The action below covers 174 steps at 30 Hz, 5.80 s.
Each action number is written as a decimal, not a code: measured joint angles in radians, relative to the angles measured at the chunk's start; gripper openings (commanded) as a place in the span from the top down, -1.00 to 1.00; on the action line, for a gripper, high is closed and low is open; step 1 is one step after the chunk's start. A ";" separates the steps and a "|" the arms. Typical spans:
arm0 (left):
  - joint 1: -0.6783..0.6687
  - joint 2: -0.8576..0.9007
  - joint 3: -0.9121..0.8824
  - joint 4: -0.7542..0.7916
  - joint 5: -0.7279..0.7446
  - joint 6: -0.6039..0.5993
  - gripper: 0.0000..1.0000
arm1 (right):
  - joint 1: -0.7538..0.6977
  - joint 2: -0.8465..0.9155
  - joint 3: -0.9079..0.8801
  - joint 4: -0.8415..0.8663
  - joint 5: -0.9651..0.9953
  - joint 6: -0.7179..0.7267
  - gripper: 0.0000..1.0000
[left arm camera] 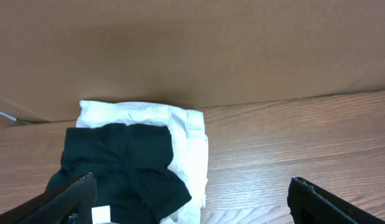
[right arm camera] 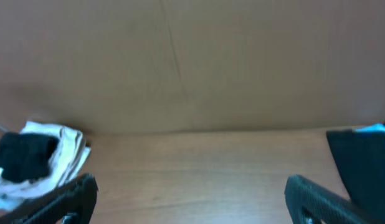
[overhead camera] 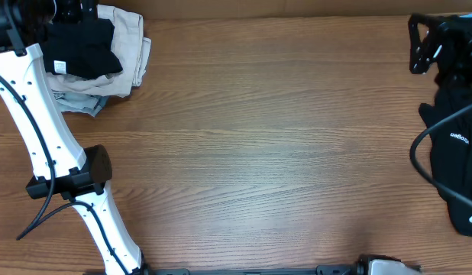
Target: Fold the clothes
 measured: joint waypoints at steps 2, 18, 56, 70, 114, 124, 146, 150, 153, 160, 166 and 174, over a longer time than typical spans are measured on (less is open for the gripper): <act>0.000 0.000 0.000 0.000 0.000 0.000 -1.00 | 0.002 -0.091 -0.183 0.152 0.001 0.000 -1.00; -0.006 0.000 0.000 0.000 0.003 0.000 -1.00 | 0.053 -0.834 -1.611 1.252 0.004 -0.001 -1.00; -0.006 0.000 0.000 0.000 0.003 0.000 -1.00 | 0.053 -1.361 -2.196 1.158 0.183 0.011 -1.00; -0.006 0.000 0.000 0.000 0.003 0.000 -1.00 | 0.053 -1.361 -2.196 1.158 0.188 0.019 -1.00; -0.179 -0.496 -0.947 0.001 0.001 0.000 -1.00 | 0.053 -1.361 -2.196 1.159 0.188 0.022 -1.00; -0.229 -0.965 -1.664 0.498 -0.078 0.000 -1.00 | 0.053 -1.361 -2.196 1.159 0.189 0.022 -1.00; -0.229 -1.979 -2.888 1.391 -0.046 -0.053 -1.00 | 0.053 -1.361 -2.196 1.159 0.189 0.022 -1.00; -0.224 -2.100 -2.946 1.395 -0.045 -0.053 -1.00 | 0.053 -1.361 -2.196 1.158 0.188 0.023 -1.00; -0.208 -2.149 -2.974 1.398 -0.045 -0.053 -1.00 | 0.053 -1.361 -2.196 1.158 0.189 0.022 -1.00; -0.187 -2.246 -3.046 1.398 -0.046 -0.053 -1.00 | 0.053 -1.361 -2.196 1.159 0.189 0.022 -1.00; -0.159 -2.301 -3.083 1.401 -0.046 -0.054 -1.00 | 0.053 -1.361 -2.196 1.158 0.188 0.022 -1.00; -0.135 -2.301 -3.107 1.393 -0.047 -0.080 -1.00 | 0.053 -1.361 -2.196 1.158 0.189 0.022 -1.00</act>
